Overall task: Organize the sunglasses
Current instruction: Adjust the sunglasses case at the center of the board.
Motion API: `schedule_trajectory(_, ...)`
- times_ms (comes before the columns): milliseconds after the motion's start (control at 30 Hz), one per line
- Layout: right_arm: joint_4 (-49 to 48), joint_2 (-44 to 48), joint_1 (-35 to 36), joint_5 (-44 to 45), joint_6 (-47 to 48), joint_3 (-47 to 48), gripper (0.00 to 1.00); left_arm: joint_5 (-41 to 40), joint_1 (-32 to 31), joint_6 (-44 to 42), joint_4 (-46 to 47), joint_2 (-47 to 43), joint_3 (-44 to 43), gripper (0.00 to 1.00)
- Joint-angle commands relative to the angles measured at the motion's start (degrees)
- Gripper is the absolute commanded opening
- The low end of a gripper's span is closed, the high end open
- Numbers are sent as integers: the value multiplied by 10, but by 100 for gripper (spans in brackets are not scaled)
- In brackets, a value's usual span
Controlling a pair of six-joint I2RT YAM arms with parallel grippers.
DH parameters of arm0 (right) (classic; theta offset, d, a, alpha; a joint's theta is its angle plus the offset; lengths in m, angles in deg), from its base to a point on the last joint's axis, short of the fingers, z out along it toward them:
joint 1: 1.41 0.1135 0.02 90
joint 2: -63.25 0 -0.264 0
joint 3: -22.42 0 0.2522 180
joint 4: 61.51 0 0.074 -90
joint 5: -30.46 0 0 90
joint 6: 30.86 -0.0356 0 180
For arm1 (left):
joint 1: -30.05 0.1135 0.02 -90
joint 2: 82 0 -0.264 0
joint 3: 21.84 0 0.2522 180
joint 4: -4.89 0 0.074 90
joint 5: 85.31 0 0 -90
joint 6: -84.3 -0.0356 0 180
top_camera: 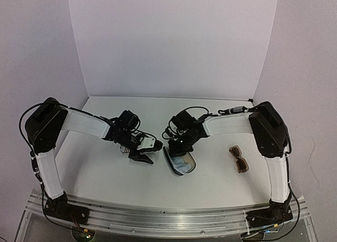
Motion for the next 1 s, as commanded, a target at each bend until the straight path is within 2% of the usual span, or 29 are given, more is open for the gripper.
schedule_trajectory(0,-22,-25,11,-34,5,37,0,-20,2,2,55,-17,14,54)
schedule_trajectory(233,-31,-25,17,-44,34,35,0,-18,2,-37,83,-28,14,54)
schedule_trajectory(400,-31,-20,24,-67,65,29,0,13,2,-98,31,-28,-13,55)
schedule_trajectory(500,-31,-15,33,-88,85,31,0,44,1,-122,-33,-18,-34,56)
schedule_trajectory(633,-31,-2,34,-81,79,36,0,66,-7,-104,-40,-12,-34,57)
schedule_trajectory(800,-30,9,31,-61,67,54,1,64,-15,-76,-34,-6,-38,52)
schedule_trajectory(967,-30,31,20,-44,50,66,3,67,-19,-53,-30,-8,-29,51)
